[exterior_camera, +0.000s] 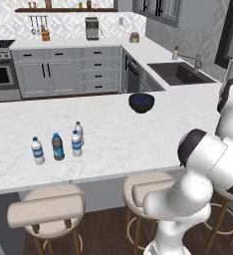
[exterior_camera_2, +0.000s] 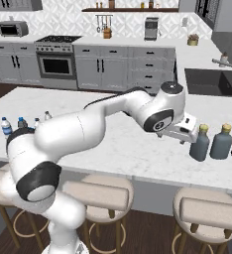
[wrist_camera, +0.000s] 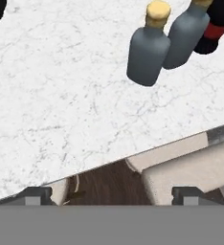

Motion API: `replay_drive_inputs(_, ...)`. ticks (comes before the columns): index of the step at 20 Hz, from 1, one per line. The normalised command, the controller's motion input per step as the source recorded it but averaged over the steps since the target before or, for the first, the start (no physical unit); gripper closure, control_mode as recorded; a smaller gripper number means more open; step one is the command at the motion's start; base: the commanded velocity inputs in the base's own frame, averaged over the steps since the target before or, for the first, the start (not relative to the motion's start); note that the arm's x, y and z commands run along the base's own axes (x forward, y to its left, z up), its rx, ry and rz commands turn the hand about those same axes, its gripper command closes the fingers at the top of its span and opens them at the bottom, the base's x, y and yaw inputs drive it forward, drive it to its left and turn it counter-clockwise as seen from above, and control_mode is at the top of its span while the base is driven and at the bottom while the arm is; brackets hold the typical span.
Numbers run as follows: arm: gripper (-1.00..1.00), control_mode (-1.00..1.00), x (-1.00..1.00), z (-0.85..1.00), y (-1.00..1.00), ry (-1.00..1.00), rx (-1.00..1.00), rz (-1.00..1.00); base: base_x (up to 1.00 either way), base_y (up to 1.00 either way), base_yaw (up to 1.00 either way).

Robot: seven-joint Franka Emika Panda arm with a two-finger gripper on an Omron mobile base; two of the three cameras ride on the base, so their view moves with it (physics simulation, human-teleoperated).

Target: Move the plastic bottles in the middle to the plastics group, and the glass bottles in the middle to the glass group.

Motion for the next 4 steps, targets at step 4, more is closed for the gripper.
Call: replay_drive_inputs(4,-1.00,-1.00,-0.58,0.00,0.55,0.00,0.00,0.15,0.00,0.00,0.00)
